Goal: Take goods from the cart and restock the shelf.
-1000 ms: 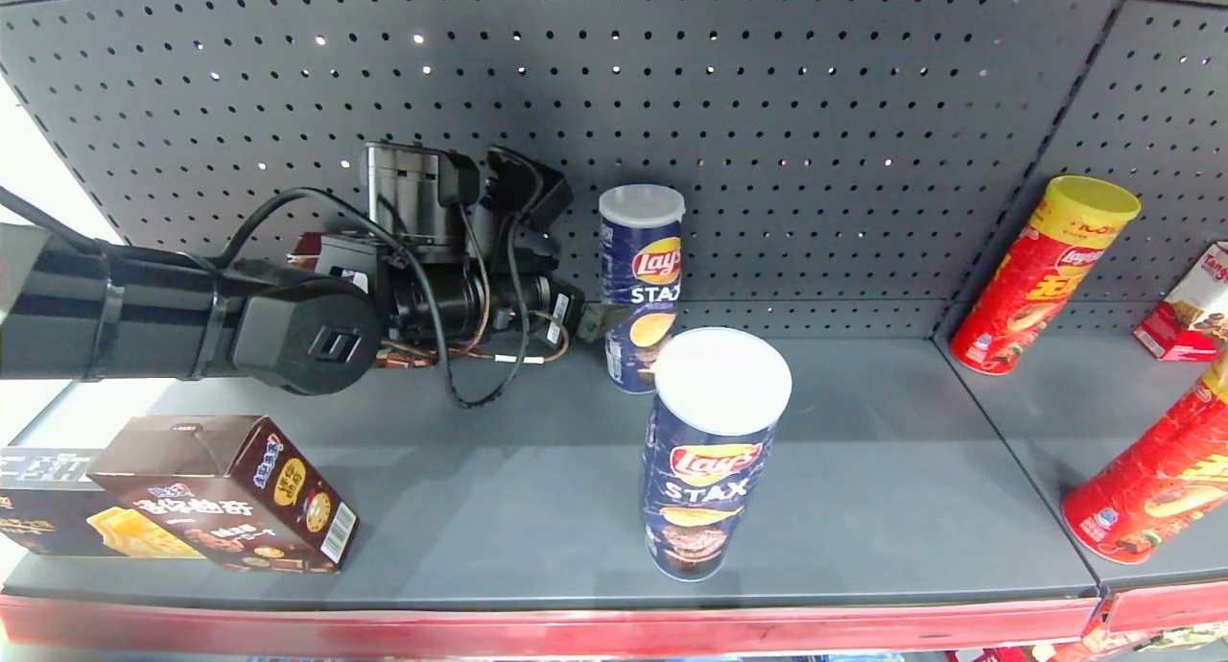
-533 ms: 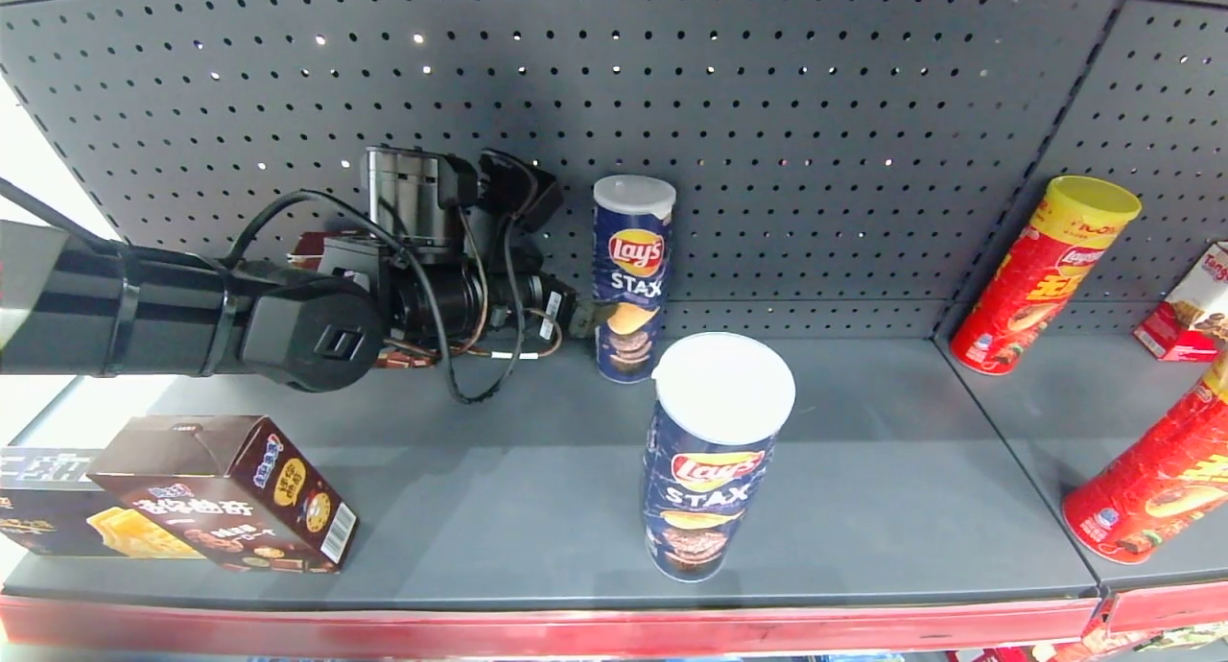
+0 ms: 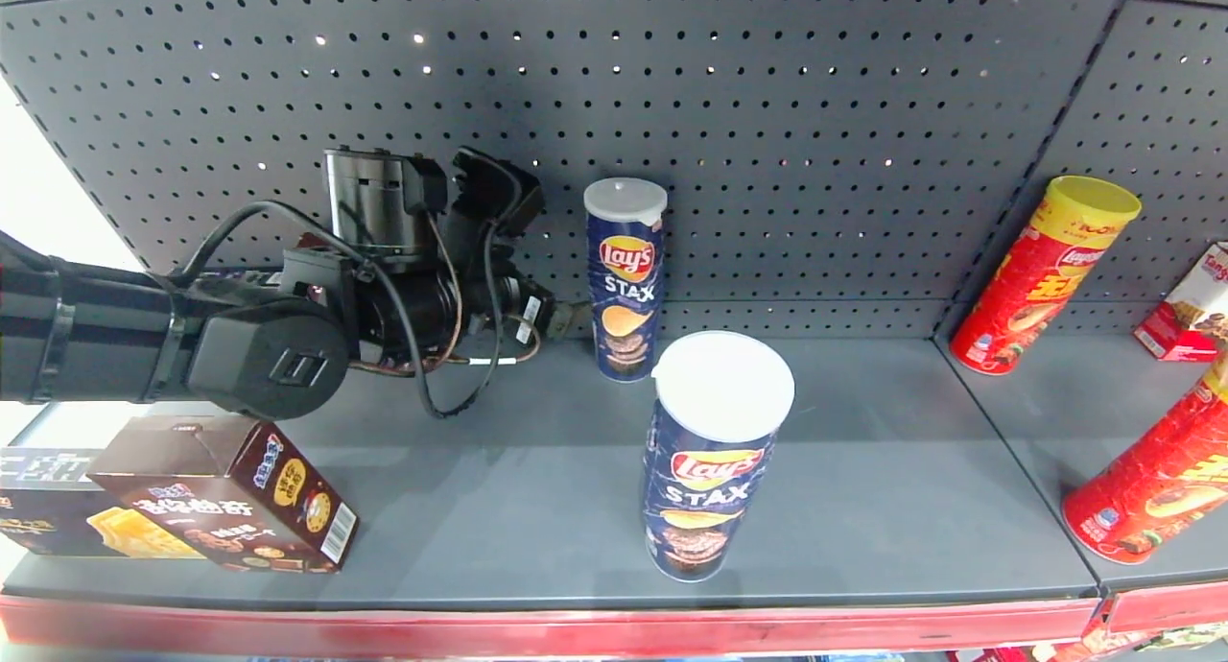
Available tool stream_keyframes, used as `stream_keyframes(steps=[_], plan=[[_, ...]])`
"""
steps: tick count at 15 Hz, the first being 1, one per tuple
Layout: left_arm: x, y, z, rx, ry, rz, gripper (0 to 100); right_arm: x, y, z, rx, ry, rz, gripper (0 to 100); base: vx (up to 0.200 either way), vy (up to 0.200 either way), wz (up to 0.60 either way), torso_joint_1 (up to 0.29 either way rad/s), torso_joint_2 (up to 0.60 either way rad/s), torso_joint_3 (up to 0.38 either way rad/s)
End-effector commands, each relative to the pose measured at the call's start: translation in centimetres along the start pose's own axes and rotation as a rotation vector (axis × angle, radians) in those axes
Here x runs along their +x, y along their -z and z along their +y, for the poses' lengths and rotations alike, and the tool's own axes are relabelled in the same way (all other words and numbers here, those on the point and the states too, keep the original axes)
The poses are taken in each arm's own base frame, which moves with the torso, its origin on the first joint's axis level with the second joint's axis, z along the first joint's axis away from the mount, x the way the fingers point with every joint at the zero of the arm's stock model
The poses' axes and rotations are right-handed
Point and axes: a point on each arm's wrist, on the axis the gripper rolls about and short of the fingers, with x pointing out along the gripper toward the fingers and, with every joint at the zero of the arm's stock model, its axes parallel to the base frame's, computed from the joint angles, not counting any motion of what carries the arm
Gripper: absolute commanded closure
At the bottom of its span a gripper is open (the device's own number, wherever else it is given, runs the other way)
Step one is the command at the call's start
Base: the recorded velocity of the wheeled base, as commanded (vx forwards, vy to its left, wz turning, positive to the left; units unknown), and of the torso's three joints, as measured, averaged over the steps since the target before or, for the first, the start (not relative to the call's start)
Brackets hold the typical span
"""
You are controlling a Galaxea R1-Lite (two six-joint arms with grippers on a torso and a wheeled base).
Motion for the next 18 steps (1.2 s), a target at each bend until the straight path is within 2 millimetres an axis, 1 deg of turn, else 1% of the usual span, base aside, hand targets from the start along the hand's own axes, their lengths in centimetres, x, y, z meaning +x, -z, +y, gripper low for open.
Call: stream_keyframes(steps=[1,2,3,4,7,8,14,18], plan=[[-0.1,0.9,0.0,0.025,-0.024,0.011,0,0.0,0.0,0.0,0.000,-0.001,0.001,0,0.000,0.000,0.00,0.000,0.00,0.000],[0.2,1.4,0.2,0.028,-0.050,0.020,0,0.0,0.0,0.0,0.000,-0.001,0.001,0,0.000,0.000,0.00,0.000,0.00,0.000],[1.0,2.4,0.1,0.027,-0.071,0.039,0,0.0,0.0,0.0,0.000,-0.001,0.001,0,0.000,0.000,0.00,0.000,0.00,0.000],[1.5,3.0,0.0,0.024,-0.076,0.051,0,0.0,0.0,0.0,0.000,-0.001,0.001,0,0.000,0.000,0.00,0.000,0.00,0.000],[3.2,4.1,-0.3,0.016,-0.090,0.036,0,0.0,0.0,0.0,0.000,-0.001,0.001,0,0.000,0.000,0.00,0.000,0.00,0.000],[3.3,4.4,-0.4,0.010,-0.088,0.036,0,0.0,0.0,0.0,0.000,-0.001,0.001,0,0.000,0.000,0.00,0.000,0.00,0.000],[4.0,4.8,-1.3,-0.088,-0.065,0.041,0,0.0,0.0,0.0,0.000,-0.001,0.001,0,0.000,0.000,0.00,0.000,0.00,0.000],[4.1,4.2,-2.1,-0.099,-0.048,0.021,0,0.0,0.0,0.0,0.000,-0.001,0.001,0,0.000,0.000,0.00,0.000,0.00,0.000]])
